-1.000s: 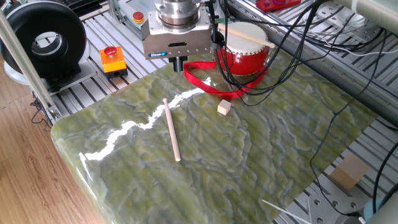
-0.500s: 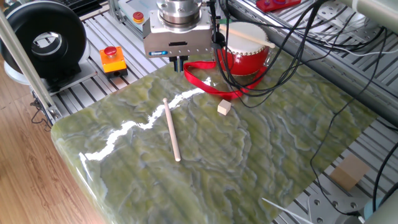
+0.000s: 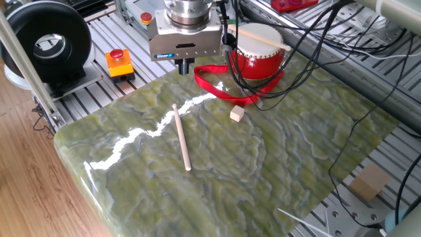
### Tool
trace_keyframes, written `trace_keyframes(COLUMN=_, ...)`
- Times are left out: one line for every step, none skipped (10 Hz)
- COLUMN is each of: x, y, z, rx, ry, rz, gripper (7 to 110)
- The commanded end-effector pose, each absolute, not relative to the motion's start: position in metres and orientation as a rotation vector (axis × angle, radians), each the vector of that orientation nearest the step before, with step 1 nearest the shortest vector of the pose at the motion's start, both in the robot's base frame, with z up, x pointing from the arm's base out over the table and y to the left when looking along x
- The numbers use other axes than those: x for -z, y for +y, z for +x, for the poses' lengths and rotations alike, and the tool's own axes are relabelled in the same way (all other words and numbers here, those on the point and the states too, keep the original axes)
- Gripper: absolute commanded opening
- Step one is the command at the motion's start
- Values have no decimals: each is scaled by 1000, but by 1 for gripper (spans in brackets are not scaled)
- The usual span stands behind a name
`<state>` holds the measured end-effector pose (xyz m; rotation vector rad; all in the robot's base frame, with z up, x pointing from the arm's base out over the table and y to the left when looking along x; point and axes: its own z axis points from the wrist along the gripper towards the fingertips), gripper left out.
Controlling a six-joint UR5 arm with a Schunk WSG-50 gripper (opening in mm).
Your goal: Play the drum
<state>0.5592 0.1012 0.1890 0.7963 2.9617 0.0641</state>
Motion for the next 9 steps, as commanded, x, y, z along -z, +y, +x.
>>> trace_keyframes(x=-190, y=99, z=549, rx=-40, ry=2982, rz=876, gripper=7)
trace_keyframes(x=-189, y=101, z=544, rx=-44, ry=2997, rz=888, gripper=7)
trace_keyframes(x=-189, y=100, z=543, rx=-39, ry=3004, rz=883, gripper=7)
trace_keyframes(x=-190, y=106, z=542, rx=-21, ry=3010, rz=847, gripper=7)
trace_keyframes(x=-195, y=130, z=533, rx=9, ry=3039, rz=770, gripper=7)
trace_keyframes(x=-198, y=148, z=517, rx=21, ry=3087, rz=658, gripper=7)
trace_keyframes(x=-198, y=177, z=504, rx=-59, ry=3094, rz=639, gripper=7)
trace_keyframes(x=-197, y=193, z=491, rx=-83, ry=3087, rz=640, gripper=7)
trace_keyframes(x=-193, y=202, z=479, rx=-68, ry=3069, rz=659, gripper=7)
